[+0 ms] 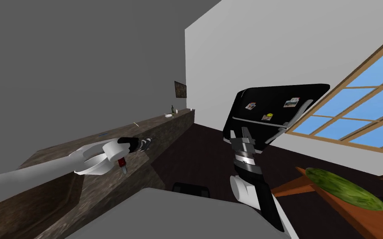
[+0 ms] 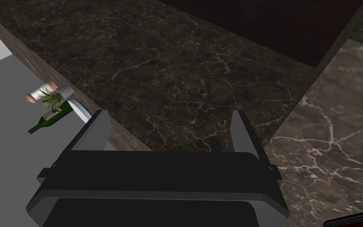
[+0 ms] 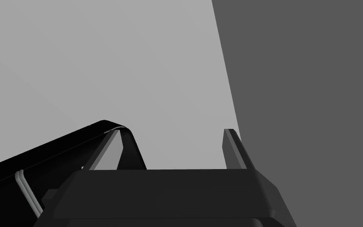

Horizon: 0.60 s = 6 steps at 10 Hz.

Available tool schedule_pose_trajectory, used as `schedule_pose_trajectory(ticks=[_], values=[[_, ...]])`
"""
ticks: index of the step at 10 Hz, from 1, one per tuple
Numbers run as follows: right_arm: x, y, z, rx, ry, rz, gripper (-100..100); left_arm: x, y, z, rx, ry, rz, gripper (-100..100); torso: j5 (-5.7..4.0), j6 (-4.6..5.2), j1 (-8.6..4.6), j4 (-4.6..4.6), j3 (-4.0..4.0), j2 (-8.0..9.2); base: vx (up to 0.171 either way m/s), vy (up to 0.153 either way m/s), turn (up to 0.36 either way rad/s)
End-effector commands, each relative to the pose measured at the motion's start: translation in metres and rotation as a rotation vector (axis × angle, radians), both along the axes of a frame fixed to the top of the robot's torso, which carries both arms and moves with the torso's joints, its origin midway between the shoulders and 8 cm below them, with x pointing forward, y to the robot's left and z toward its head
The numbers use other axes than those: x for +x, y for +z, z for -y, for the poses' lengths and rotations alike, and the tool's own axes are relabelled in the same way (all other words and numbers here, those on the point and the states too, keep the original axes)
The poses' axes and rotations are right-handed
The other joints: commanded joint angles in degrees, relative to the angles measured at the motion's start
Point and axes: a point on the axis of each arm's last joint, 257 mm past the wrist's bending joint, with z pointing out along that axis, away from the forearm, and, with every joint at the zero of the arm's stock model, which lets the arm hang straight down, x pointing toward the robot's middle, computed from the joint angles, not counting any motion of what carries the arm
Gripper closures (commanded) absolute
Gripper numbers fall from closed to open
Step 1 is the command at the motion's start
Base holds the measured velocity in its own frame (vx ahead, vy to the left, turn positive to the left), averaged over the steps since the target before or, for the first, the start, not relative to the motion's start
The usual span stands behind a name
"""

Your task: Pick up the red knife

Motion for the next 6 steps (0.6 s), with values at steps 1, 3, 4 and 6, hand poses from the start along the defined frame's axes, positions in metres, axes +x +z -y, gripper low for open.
schedule_pose_trajectory(ticks=[1, 3, 4, 6], values=[[0.000, 0.000, 0.000, 0.000, 0.000, 0.000, 0, -0.005, -0.006, -0.014, 0.030, 0.021, -0.044, -100, 0.00, 0.00, 0.00, 0.00, 0.00, 0.00, -0.085, 0.060, -0.099], [0.000, 0.000, 0.000, 0.000, 0.000, 0.000, 0, -0.021, -0.016, -0.034, 0.056, 0.057, -0.112, -100, 0.00, -0.03, -0.01, 0.00, -0.01, -0.04, -0.060, 0.050, -0.122], [0.000, 0.000, 0.000, 0.000, 0.000, 0.000, 0, -0.021, -0.016, -0.034, 0.056, 0.057, -0.112, -100, 0.00, -0.05, -0.05, -0.01, -0.06, -0.12, -0.017, 0.012, 0.018], [0.000, 0.000, 0.000, 0.000, 0.000, 0.000, 0, -0.039, -0.025, -0.054, 0.081, 0.093, -0.176, -100, -0.03, -0.02, -0.14, -0.04, -0.11, -0.19, -0.042, 0.024, -0.125]])
